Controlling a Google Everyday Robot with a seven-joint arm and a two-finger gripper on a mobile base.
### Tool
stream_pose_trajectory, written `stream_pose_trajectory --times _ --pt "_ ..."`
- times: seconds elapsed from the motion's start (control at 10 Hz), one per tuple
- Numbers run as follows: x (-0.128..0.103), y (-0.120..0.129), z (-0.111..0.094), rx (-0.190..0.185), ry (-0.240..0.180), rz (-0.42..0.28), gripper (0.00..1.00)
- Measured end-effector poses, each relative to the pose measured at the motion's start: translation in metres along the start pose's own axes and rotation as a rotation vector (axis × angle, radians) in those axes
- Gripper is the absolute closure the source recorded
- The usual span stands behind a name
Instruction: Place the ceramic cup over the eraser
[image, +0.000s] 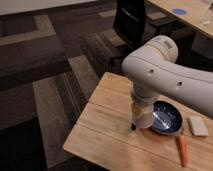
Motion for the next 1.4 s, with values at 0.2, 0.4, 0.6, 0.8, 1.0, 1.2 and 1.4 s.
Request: stream_pose_trajectory --times 0.2,0.4,0.6,0.8,1.0,1.2,1.4 --pt "-0.009 -0.008 0.007 -0.008 -0.016 -0.032 1.00" --pt "-0.017 -0.010 0.019 -0.038 -0.039 -0.069 1.00" --pt "-0.018 -0.008 0.036 -0.085 -0.042 -0.090 1.00" --pt "-0.012 -0.011 0.061 -0.122 -0.053 -0.092 1.00" --pt "-0.008 -0.009 0.081 -0.157 -0.072 -0.102 1.00" --pt "-0.015 0.006 0.106 -0.221 -0.117 -0.174 1.00" --pt "-0.021 0.011 0.125 -0.260 -0.138 -0.244 1.00"
